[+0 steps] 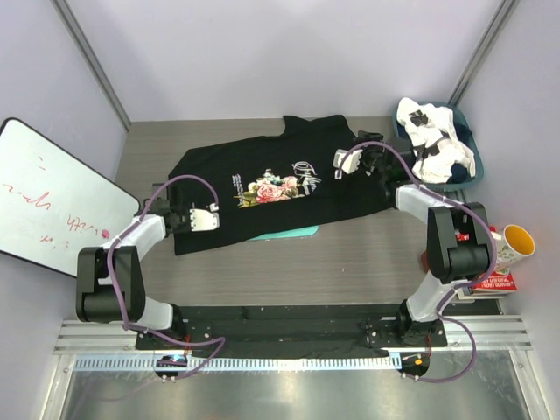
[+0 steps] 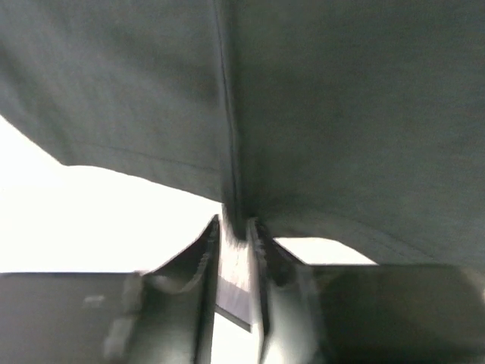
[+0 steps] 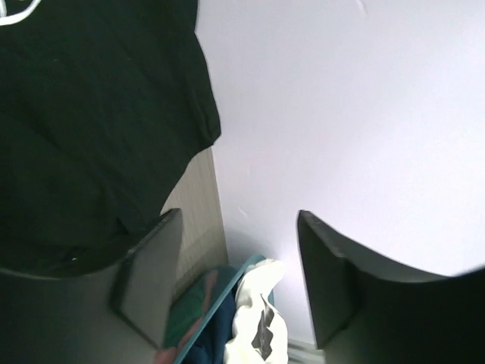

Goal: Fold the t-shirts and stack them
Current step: Fold the flattened tshirt in 1/3 of the way

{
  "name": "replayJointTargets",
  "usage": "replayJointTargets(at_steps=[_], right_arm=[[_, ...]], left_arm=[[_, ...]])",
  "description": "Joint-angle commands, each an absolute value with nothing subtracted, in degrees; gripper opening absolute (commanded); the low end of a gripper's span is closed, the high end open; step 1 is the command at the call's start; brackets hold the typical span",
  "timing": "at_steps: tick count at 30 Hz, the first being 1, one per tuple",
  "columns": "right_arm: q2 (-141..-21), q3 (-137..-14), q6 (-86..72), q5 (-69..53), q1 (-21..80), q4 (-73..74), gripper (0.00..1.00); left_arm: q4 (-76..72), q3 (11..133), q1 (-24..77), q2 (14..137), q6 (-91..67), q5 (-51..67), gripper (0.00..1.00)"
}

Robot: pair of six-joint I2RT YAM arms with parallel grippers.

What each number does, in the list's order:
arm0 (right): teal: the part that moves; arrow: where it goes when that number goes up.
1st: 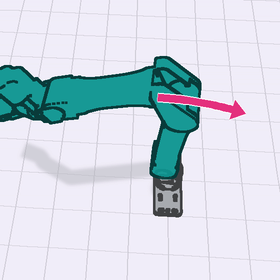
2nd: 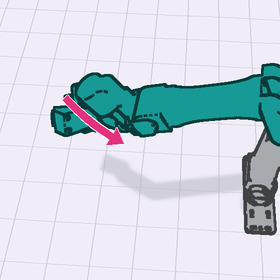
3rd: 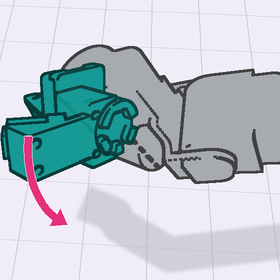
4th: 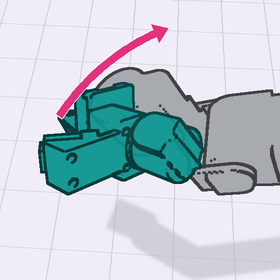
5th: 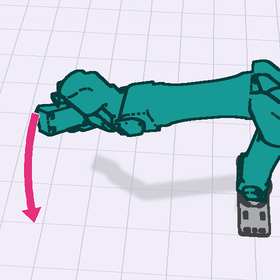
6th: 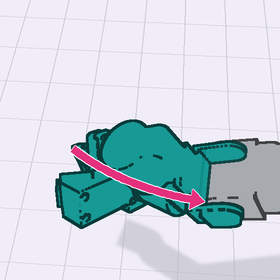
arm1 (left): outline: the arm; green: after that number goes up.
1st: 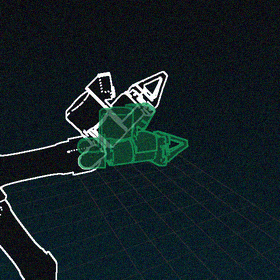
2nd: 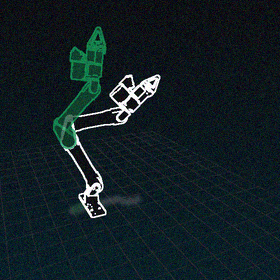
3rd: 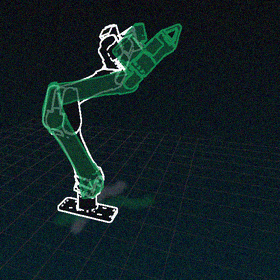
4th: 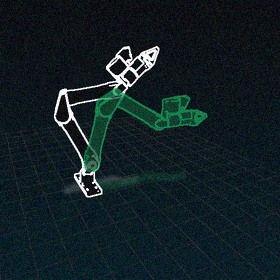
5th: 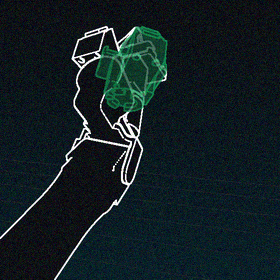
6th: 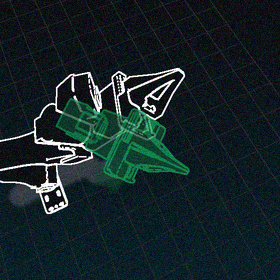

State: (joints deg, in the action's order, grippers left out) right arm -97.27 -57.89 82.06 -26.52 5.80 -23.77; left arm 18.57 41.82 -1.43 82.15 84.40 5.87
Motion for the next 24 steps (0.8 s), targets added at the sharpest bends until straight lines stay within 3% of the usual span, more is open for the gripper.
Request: replayJointTargets(at_steps=[1,4,8,12,13,14,17,24], right_arm=[[-99.40,-53.27,78.76,-19.09,7.64,-46.56,0.70],[-99.06,-52.82,77.70,-13.02,7.73,-50.27,0.72],[-94.41,-54.31,74.10,-9.57,6.42,-41.70,0.69],[-88.34,-63.52,79.16,-23.16,1.77,6.25,0.63],[-88.24,-66.76,80.76,-24.16,1.24,13.03,0.63],[-88.16,-67.32,83.29,-24.43,0.88,21.97,0.62],[-87.54,-65.05,89.72,-24.96,0.70,28.11,0.62],[-88.77,-59.68,98.70,-26.46,0.70,31.20,0.63]], left_arm=[[9.69,40.70,-1.93,82.44,81.67,1.94,0.27],[4.58,40.17,-1.93,81.92,78.42,-2.01,0.28],[5.70,40.60,-1.93,78.94,76.99,-1.59,0.27],[20.71,42.54,-1.85,71.91,81.72,9.47,0.25],[26.14,42.37,-1.93,69.63,83.22,13.93,0.29],[27.67,41.84,-1.76,68.74,87.06,15.28,0.39],[31.02,38.86,-1.23,66.45,92.61,18.36,0.57],[37.70,35.86,1.14,66.80,100.62,17.76,0.66]])
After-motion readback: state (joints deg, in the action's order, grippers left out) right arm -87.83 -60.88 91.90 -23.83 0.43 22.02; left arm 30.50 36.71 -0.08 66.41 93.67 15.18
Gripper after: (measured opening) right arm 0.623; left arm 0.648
